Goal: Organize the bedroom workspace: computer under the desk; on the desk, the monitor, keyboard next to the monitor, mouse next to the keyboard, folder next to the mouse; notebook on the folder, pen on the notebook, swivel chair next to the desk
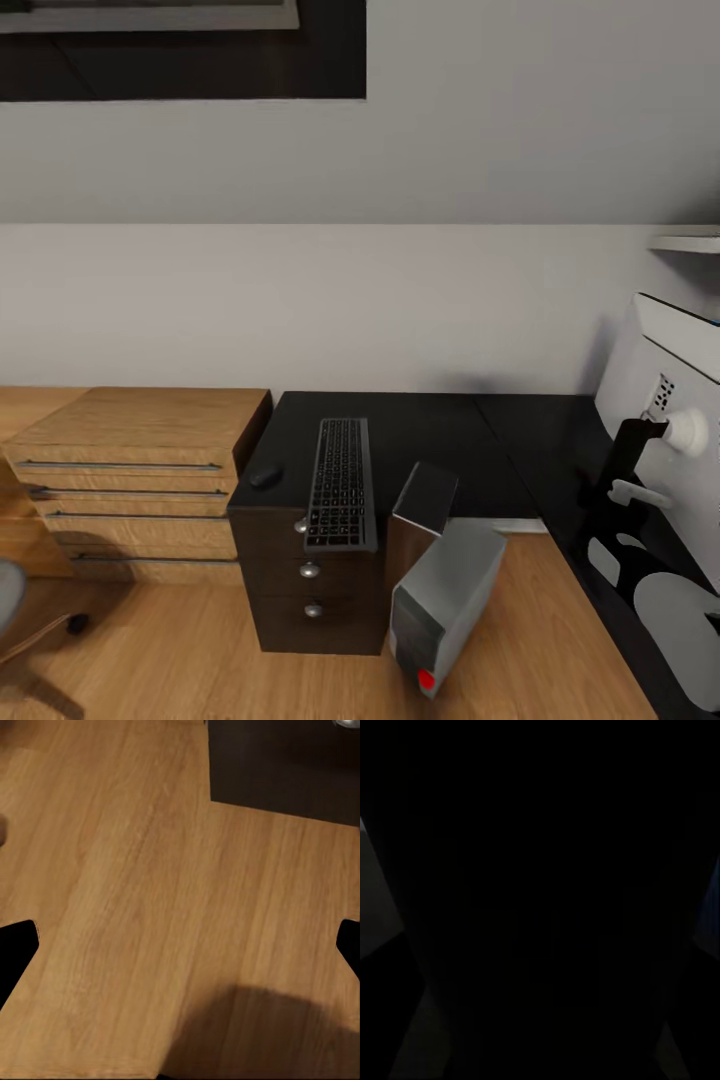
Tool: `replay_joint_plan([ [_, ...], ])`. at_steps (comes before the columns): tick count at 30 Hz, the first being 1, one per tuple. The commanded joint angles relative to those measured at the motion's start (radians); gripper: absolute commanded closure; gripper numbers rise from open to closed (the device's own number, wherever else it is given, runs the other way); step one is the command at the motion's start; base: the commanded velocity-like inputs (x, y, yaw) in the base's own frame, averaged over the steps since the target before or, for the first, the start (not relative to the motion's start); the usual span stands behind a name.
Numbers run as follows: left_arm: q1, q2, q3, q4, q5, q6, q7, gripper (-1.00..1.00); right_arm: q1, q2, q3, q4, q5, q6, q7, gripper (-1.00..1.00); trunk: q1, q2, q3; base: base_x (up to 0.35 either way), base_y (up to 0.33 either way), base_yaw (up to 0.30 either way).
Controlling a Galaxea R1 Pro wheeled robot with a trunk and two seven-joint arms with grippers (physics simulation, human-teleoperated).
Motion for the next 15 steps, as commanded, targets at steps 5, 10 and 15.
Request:
replay_joint_plan([
  [5, 0.0, 0.0, -0.003, -0.003, 0.006, 0.005, 0.007, -1.0, -0.001, 0.0, -0.001, 0.002, -0.006, -0.005, -0.003, 1.0, -0.001, -0.001, -0.001, -0.333, 0.0, 0.0],
  [10, -0.001, -0.028, 0.009, 0.01, 0.011, 0.008, 0.005, -1.0, -0.001, 0.018, 0.049, 0.0, -0.009, -0.016, -0.002, 1.0, -0.001, -0.001, -0.001, 0.0, 0.0, 0.0],
  [15, -0.001, -0.014, -0.013, 0.038, 0.004, -0.02, 0.005, -1.0, 0.0, 0.021, 0.016, 0.0, -0.001, -0.013, -0.003, 1.0, -0.001, -0.001, -0.001, 0.0, 0.0, 0.0],
])
